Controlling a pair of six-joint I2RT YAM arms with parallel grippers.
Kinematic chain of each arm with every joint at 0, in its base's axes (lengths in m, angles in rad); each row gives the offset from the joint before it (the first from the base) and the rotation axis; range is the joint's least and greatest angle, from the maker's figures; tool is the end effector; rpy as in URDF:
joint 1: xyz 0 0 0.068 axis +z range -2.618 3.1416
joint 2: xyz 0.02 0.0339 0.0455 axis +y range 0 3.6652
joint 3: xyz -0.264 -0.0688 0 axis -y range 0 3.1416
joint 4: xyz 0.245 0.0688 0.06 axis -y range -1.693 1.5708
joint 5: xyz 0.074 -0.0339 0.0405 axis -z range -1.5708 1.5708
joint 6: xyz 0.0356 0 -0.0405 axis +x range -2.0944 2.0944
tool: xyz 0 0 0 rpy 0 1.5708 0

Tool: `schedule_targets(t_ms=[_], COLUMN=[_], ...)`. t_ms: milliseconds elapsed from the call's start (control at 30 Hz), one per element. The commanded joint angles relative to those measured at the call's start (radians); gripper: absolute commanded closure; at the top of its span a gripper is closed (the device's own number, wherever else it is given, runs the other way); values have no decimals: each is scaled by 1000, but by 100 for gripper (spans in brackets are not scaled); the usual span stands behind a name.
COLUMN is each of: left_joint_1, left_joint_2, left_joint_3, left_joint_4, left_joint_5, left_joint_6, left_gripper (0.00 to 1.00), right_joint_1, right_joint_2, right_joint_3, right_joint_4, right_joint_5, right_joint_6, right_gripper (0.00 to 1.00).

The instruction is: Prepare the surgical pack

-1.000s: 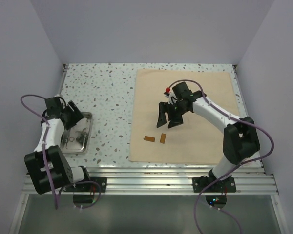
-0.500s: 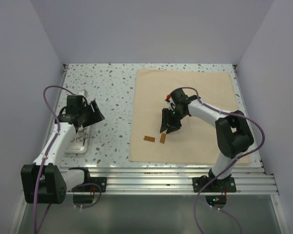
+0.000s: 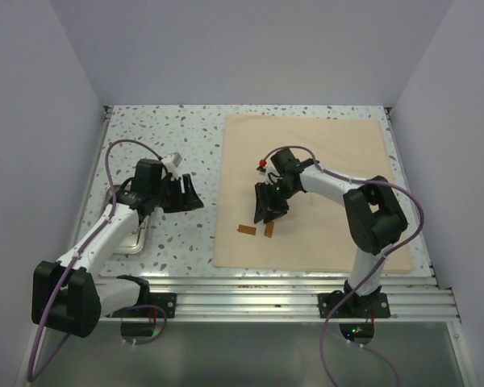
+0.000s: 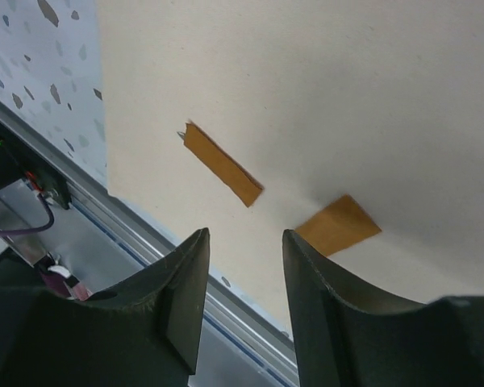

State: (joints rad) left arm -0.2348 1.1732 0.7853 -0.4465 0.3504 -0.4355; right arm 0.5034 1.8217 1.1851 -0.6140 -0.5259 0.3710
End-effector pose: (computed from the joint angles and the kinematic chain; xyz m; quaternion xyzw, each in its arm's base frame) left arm 0.2300 -0.0676 0.2402 -0.0296 0.9204 -0.2701 0.2812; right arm 0.2990 0.1851 0.1724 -0.1044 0.9484 0.2976 0.0308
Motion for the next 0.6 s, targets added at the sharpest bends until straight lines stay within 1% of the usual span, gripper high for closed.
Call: schedule_targets(t_ms=[0,100,267,400,567], left_joint_1=[-9,-9,-11,-11,-11], left_joint_2=[6,-6,-38,-61,-70], left_joint_3=[14,20,5,-9,-20], left_joint_4=[34,9,-21,-34,-34], left_joint_5=[36,33,32,24,24], left_joint_6=[0,7,1,-2,-6], left_gripper=[35,35,35,35,35], right_joint_1=[24,37,41,70,118], right_joint_2=[48,100,169,191,182], right_joint_3=[79,148,200,185,157], right_joint_4=[3,-1,-7,5,8], right_joint_5=[-48,-40,-62,-97,-85], right_joint_6=[-121,-162,-184,-196,-198], right_gripper=[54,52,52,52,53])
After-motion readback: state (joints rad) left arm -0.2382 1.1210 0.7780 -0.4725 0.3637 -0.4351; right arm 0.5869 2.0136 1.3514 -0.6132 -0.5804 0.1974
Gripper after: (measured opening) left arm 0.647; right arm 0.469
